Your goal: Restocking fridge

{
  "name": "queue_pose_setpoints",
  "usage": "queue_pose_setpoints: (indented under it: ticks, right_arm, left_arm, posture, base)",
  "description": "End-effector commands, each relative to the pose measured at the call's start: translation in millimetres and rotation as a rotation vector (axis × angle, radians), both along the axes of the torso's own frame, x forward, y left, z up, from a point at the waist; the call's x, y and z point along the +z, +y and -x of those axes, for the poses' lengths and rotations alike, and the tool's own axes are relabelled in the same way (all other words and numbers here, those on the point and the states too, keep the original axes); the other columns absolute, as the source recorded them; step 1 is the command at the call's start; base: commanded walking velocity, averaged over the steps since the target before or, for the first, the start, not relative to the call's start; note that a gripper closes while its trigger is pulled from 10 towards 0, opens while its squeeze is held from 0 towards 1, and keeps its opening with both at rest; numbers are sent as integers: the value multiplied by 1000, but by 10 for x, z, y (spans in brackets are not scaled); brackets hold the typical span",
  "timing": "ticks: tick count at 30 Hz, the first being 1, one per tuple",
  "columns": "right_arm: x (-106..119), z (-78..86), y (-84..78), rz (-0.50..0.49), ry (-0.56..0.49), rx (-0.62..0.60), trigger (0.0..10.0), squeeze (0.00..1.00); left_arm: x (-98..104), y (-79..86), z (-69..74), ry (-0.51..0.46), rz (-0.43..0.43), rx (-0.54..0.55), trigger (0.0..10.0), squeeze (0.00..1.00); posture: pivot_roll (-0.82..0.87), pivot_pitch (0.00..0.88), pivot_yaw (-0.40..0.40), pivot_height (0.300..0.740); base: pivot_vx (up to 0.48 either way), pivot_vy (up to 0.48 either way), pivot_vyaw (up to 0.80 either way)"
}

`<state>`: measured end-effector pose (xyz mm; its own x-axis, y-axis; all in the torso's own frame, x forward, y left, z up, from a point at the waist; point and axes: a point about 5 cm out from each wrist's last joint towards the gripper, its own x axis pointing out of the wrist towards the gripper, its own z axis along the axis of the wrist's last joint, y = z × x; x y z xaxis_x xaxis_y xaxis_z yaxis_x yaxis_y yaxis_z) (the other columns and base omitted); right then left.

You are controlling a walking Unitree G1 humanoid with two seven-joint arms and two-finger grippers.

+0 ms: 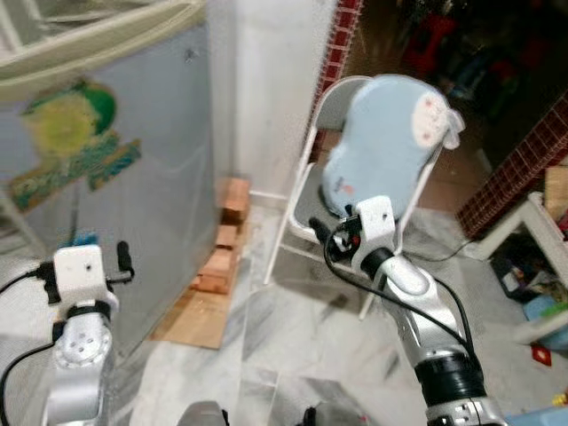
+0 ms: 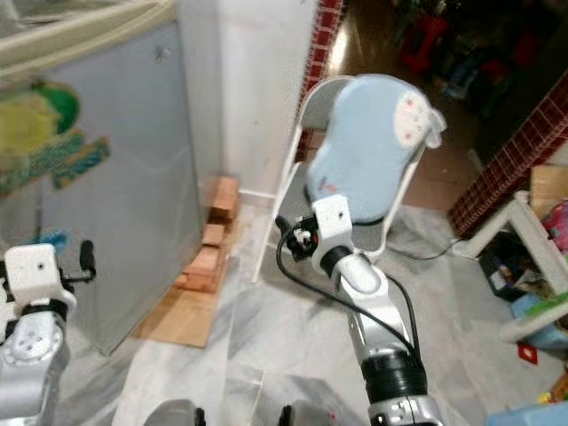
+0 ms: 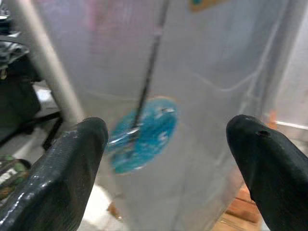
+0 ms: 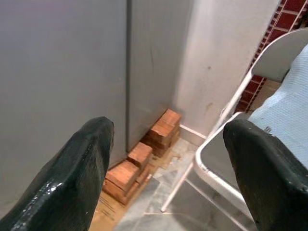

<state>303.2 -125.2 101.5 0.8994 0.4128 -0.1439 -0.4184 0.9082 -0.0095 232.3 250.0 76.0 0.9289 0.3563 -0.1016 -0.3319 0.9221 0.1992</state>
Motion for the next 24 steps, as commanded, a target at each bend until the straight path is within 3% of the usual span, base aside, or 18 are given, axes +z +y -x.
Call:
queue_pose_setpoints:
  ticks: [1,7,11,16,21,22,24]
  right_arm:
    - [-32,23,-101,16,13,-31,10000,0]
    - [-42,36,-99,15,15,-36,10000,0]
    - [-39,36,-90,15,15,-35,10000,0]
    - [-26,37,-105,15,10,-40,10000,0]
    - [-25,40,-112,17,10,-45,10000,0]
    - [-27,41,-113,17,10,-47,10000,0]
    - [-27,45,-113,17,10,-47,10000,0]
  left_arm:
    - [-2,-52,-53,-3,9,-15,10000,0]
    - [47,117,-174,-14,21,0,10000,0]
    - [147,379,-322,-31,-1,98,10000,0]
    - [290,560,-455,-76,-19,137,10000,0]
    - [257,457,-475,-77,-7,93,10000,0]
    - [200,319,-435,-67,-7,50,10000,0]
    - [181,267,-415,-64,-9,34,10000,0]
  posture:
    - [67,50,-71,740]
    - [65,49,-73,740]
    - [58,48,-74,740]
    - [52,45,-72,740]
    - [50,45,-66,740]
    - [50,45,-66,740]
    - [51,47,-66,740]
  base:
    - [0,480,0]
    - [0,411,0]
    - [0,455,0]
    - [0,242,0]
    - [0,0,0]
    - [0,0,0]
    - [0,0,0]
